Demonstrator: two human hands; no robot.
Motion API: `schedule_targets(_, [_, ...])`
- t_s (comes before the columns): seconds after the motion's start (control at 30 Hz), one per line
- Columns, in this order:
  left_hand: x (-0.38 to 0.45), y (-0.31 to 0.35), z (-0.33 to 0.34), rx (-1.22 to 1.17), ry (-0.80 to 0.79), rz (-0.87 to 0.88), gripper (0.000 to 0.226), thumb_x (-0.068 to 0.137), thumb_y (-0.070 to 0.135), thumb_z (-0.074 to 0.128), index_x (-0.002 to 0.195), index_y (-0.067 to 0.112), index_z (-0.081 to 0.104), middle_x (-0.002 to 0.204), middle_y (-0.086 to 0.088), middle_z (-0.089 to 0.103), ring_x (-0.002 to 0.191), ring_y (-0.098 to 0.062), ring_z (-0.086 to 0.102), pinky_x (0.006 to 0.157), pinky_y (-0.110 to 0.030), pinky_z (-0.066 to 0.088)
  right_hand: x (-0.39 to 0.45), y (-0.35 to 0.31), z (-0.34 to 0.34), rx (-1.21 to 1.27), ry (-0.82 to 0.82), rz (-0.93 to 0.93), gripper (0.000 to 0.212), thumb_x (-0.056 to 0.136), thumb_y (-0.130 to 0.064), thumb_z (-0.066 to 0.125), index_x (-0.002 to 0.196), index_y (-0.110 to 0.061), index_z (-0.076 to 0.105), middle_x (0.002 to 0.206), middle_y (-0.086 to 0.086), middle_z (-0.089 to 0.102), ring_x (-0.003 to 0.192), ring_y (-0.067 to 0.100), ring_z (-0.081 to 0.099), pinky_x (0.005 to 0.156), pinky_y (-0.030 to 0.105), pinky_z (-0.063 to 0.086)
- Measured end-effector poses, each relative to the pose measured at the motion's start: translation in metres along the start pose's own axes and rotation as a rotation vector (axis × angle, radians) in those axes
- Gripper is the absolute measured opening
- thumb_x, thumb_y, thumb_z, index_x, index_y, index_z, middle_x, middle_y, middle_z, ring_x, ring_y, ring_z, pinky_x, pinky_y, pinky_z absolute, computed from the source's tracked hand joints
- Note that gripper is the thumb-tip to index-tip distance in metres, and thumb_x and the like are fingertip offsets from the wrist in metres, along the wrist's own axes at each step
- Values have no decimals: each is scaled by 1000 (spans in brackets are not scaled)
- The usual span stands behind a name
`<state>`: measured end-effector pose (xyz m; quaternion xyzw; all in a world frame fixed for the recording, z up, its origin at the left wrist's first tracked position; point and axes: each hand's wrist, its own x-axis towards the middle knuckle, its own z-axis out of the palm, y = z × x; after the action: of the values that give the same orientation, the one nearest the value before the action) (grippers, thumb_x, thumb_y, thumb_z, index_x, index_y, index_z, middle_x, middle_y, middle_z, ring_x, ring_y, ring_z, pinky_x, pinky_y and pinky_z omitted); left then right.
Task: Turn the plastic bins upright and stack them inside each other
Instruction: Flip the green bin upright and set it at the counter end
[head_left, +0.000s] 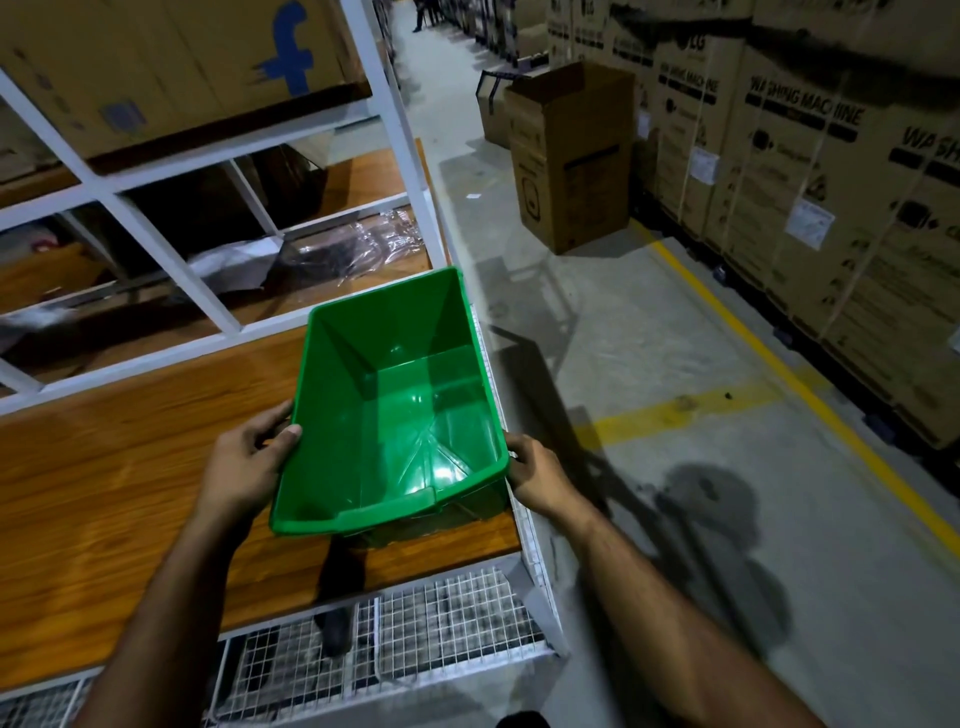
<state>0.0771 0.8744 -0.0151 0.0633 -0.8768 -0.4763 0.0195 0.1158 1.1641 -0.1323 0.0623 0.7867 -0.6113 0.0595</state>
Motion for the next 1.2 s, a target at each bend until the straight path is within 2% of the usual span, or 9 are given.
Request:
schedule_targets(0.1, [0,0,0,-3,-3,-3,44,97,15,54,140,23,50,139,-9,55,114,-26,58,88,-44,54,-1,-1,0,-13,-9,-13,35,97,-18,55,131,-20,59,130,7,61,117,23,59,91,30,50])
schedule_targets(0.2, [0,-1,0,-3,2,-7,44,97,15,54,140,24,50,141,-9,54,112,-23,57,83,-38,53,-2,-2,-1,-30,-22,-6,36,97,-19,55,133,-17,57,127,3,59,116,19,57,86,22,46])
schedule_targets(0.37, [-1,2,1,16,11,-14,43,98,17,52,141,23,49,139,-12,55,113,-26,58,90,-46,53,-6,-4,-5,-129,-18,6,43,97,-10,52,140,-13,50,139,9,54,125,24,54,96,24,42])
schedule_targets(0.53, [-7,7,-2,272,134,127,42,100,26,48,141,17,48,139,-12,55,121,-26,54,92,-45,49,-14,-33,-37,-352,271,-206,48,97,-23,47,144,-15,45,138,7,54,125,22,50,106,32,37])
schedule_targets(0.73, [-25,17,-5,429,90,300,42,98,38,43,139,29,46,133,-8,56,113,-25,54,86,-53,53,-38,-104,-50,-697,236,-434,54,95,-46,33,141,-23,47,138,0,53,125,20,46,103,43,43])
schedule_targets(0.87, [-42,22,-10,476,84,398,43,99,34,45,138,17,51,126,-13,60,109,-25,52,90,-43,46,-47,-139,-23,-898,174,-487,58,94,-49,30,144,-22,44,145,3,48,133,22,41,104,44,42])
schedule_targets(0.97, [-51,17,-24,502,80,425,51,95,40,42,139,16,50,130,-9,60,113,-20,48,92,-29,36,-47,-157,5,-980,118,-525,57,94,-48,35,142,-20,46,146,6,48,133,25,42,103,45,42])
schedule_targets(1.07, [-53,2,-49,532,154,404,51,94,41,42,139,17,49,135,-5,58,123,-19,46,99,-37,39,-44,-172,42,-1041,72,-569,57,92,-47,38,140,-19,48,145,7,50,131,27,45,101,45,43])
schedule_targets(1.2, [-53,-38,-104,615,223,379,54,93,43,40,140,16,49,137,-6,57,127,-24,47,96,-44,41,-35,-197,112,-1105,-5,-623,57,92,-47,38,141,-19,47,144,8,50,132,27,45,103,43,42])
